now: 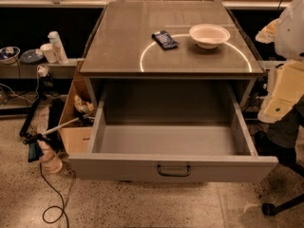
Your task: Close top drawer
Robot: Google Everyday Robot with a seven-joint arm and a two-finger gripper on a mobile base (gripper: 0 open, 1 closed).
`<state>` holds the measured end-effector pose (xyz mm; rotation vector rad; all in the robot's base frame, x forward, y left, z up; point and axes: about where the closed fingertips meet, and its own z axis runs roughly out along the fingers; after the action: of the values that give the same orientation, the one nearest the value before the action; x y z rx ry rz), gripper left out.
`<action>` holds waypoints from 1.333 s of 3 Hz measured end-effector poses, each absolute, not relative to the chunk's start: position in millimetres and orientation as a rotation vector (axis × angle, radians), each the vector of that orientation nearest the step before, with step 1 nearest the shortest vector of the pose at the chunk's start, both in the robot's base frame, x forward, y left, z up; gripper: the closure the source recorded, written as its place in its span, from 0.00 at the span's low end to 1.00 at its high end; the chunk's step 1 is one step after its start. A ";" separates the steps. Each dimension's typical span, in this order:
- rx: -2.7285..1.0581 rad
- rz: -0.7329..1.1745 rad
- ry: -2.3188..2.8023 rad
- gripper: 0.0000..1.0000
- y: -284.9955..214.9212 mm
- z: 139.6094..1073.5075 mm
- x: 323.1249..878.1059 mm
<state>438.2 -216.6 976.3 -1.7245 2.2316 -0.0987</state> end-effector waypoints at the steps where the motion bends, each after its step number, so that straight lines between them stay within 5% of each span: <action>1: -1.724 -0.099 2.232 0.00 -216.6 976.3 438.2; 2: -1.724 -0.099 2.232 0.14 -216.6 976.3 438.2; 4: -1.724 -0.099 2.231 0.61 -216.6 976.3 438.2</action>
Offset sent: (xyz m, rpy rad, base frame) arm 0.0000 0.0000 0.0000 0.0000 0.0000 0.0000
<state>438.2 -216.6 976.3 -1.7244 2.2315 -0.0989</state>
